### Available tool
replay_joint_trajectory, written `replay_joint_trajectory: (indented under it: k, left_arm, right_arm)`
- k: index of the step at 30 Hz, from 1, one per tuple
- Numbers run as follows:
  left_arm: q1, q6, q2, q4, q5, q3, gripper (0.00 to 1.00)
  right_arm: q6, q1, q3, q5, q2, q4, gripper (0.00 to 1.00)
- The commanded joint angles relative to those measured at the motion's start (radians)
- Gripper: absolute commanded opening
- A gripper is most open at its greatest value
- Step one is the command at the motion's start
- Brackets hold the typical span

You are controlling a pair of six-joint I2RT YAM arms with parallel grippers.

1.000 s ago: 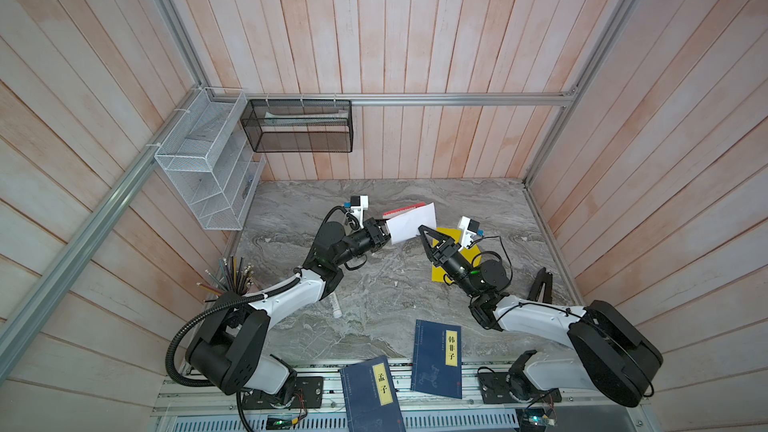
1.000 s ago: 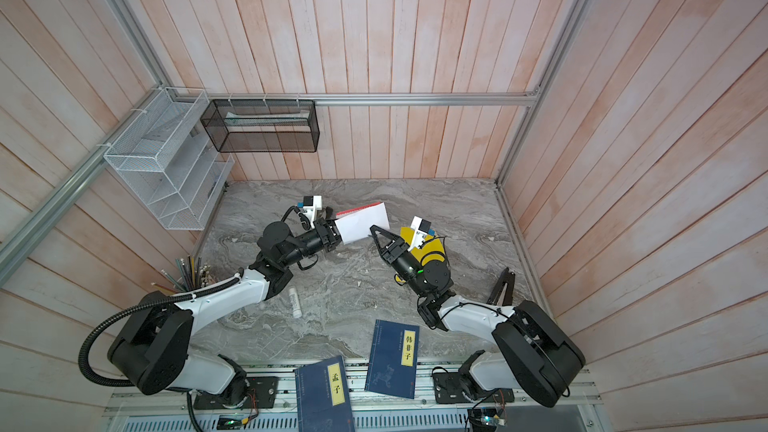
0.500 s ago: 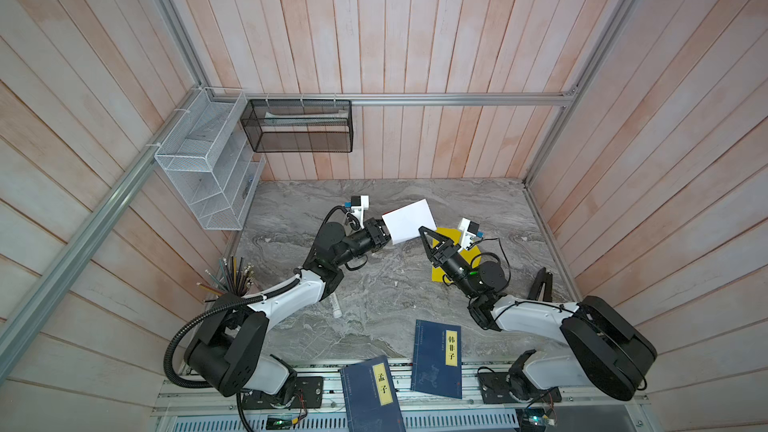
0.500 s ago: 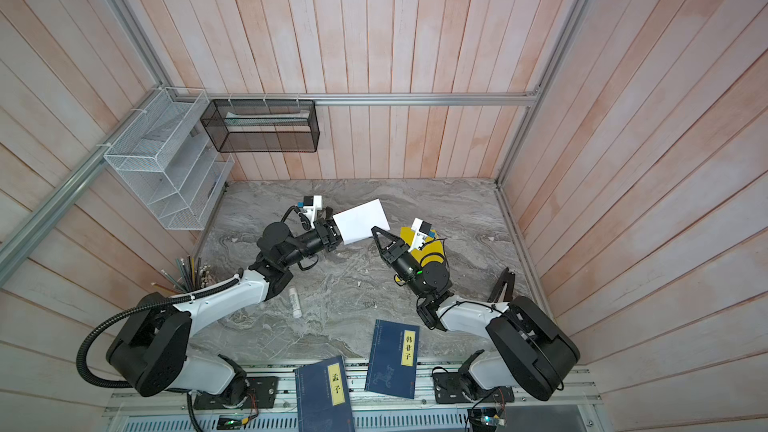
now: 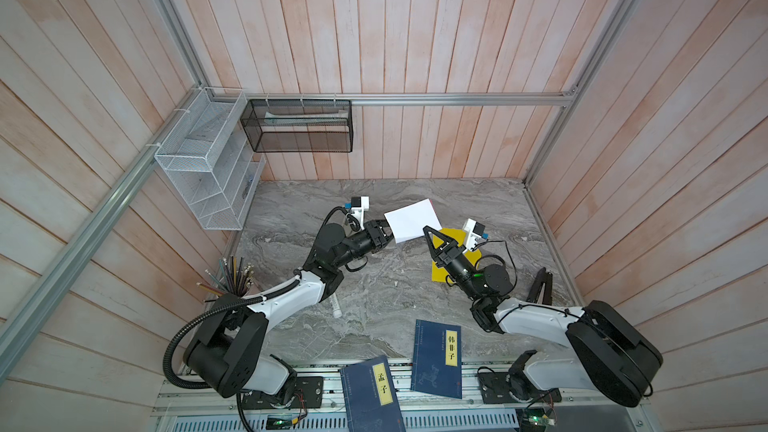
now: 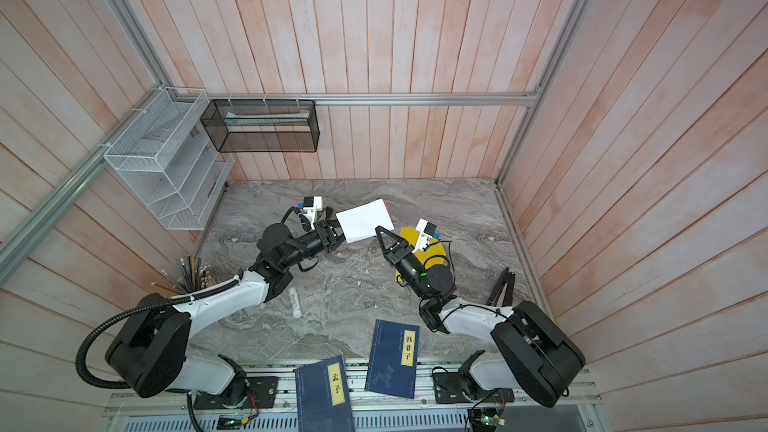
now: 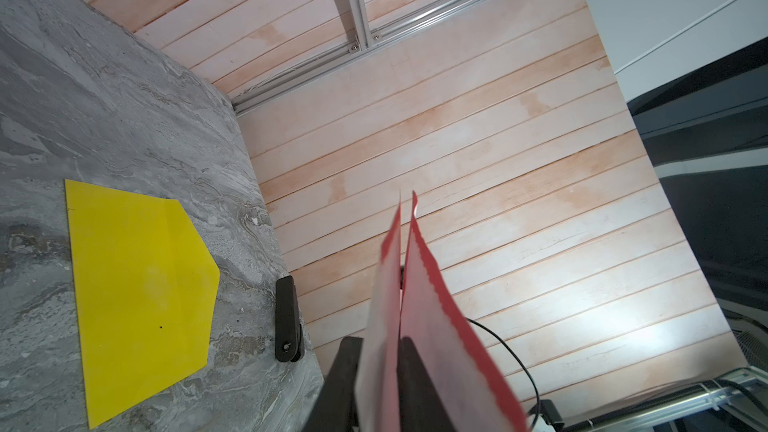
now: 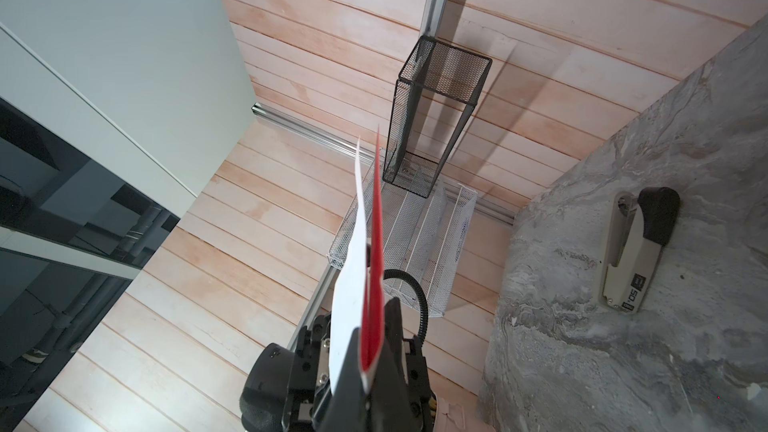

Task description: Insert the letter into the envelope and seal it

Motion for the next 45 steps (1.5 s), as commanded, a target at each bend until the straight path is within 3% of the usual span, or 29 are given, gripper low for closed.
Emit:
replay_joint_trajectory:
  k: [1, 6, 10, 15, 22, 26, 33, 37, 45]
  left_arm:
    - [0.010, 0.024, -0.044, 0.017, -0.001, -0.027, 0.37]
    - [0.079, 0.117, -0.158, -0.146, 0.007, -0.067, 0.63]
    - [0.136, 0.326, -0.300, -0.484, -0.043, -0.036, 0.71]
    - [0.142, 0.592, -0.346, -0.814, -0.074, 0.093, 0.69]
    - [0.120, 0.878, -0.371, -1.013, -0.143, 0.221, 0.67]
    - [0.065, 1.052, -0.401, -1.030, -0.211, 0.235, 0.66]
    - [-0.034, 1.296, -0.386, -1.055, -0.273, 0.240, 0.65]
    - [-0.070, 1.389, -0.395, -1.070, -0.312, 0.231, 0.71]
    - [-0.119, 1.529, -0.445, -1.101, -0.332, 0.213, 0.86]
  right_arm:
    - [-0.015, -0.015, 0.001, -0.004, -0.030, 0.019, 0.00]
    - [-0.116, -0.059, 0.024, -0.063, -0.111, -0.171, 0.00]
    - [-0.380, -0.079, 0.126, -0.075, -0.211, -0.559, 0.00]
    - [-0.712, -0.081, 0.292, -0.067, -0.233, -0.936, 0.00]
    - [-1.057, -0.082, 0.458, -0.096, -0.210, -1.260, 0.00]
    - [-1.207, -0.080, 0.500, -0.112, -0.216, -1.368, 0.00]
    - [-1.396, -0.077, 0.452, -0.215, -0.299, -1.376, 0.00]
    - [-1.500, -0.061, 0.437, -0.277, -0.317, -1.402, 0.00]
    - [-1.725, 0.024, 0.442, -0.236, -0.296, -1.505, 0.00]
